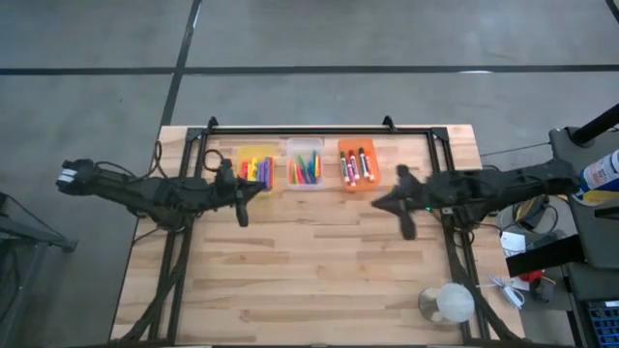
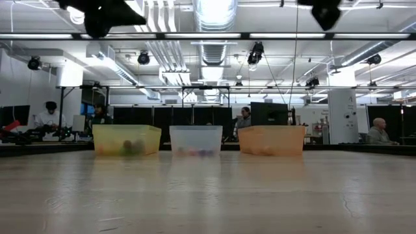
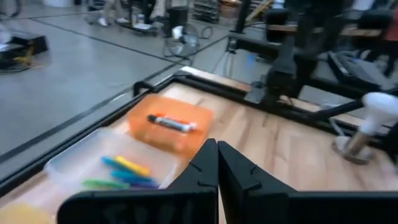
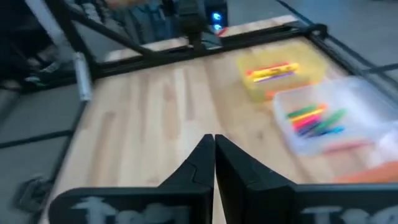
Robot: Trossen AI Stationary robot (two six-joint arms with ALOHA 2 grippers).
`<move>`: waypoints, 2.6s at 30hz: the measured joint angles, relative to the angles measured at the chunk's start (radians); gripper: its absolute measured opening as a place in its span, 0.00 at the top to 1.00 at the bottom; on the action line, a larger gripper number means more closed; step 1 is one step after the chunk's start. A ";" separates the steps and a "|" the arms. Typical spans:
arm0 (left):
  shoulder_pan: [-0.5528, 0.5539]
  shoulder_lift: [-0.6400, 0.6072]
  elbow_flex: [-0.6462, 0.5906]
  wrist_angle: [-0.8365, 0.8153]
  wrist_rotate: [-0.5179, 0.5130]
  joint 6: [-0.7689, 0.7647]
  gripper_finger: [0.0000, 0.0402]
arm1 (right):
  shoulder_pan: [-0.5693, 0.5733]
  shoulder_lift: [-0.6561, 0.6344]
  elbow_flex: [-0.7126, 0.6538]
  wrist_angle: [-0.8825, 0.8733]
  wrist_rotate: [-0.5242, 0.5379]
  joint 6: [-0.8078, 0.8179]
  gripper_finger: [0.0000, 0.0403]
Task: Pick & Place Markers
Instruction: Return to Home Position
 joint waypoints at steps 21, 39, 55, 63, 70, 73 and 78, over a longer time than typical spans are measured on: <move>-0.001 -0.115 -0.466 0.533 -0.037 0.020 1.00 | -0.001 -0.821 -0.683 0.339 -0.264 -0.160 0.98; 0.000 -0.179 -0.652 0.736 -0.056 0.134 1.00 | -0.002 -0.870 -0.825 0.385 -0.158 -0.284 0.98; -0.004 -0.350 -0.652 0.337 -0.056 0.076 1.00 | -0.001 -0.839 -0.825 0.372 -0.163 -0.141 0.98; -0.004 -0.350 -0.653 0.295 -0.056 0.076 1.00 | -0.001 -0.839 -0.825 0.372 -0.164 -0.141 0.98; -0.004 -0.349 -0.653 0.295 -0.055 0.075 1.00 | -0.001 -0.839 -0.825 0.372 -0.165 -0.141 0.98; -0.004 -0.349 -0.653 0.295 -0.055 0.075 1.00 | -0.001 -0.839 -0.825 0.372 -0.165 -0.141 0.98; -0.004 -0.349 -0.653 0.296 -0.055 0.075 1.00 | -0.001 -0.839 -0.825 0.371 -0.165 -0.141 0.98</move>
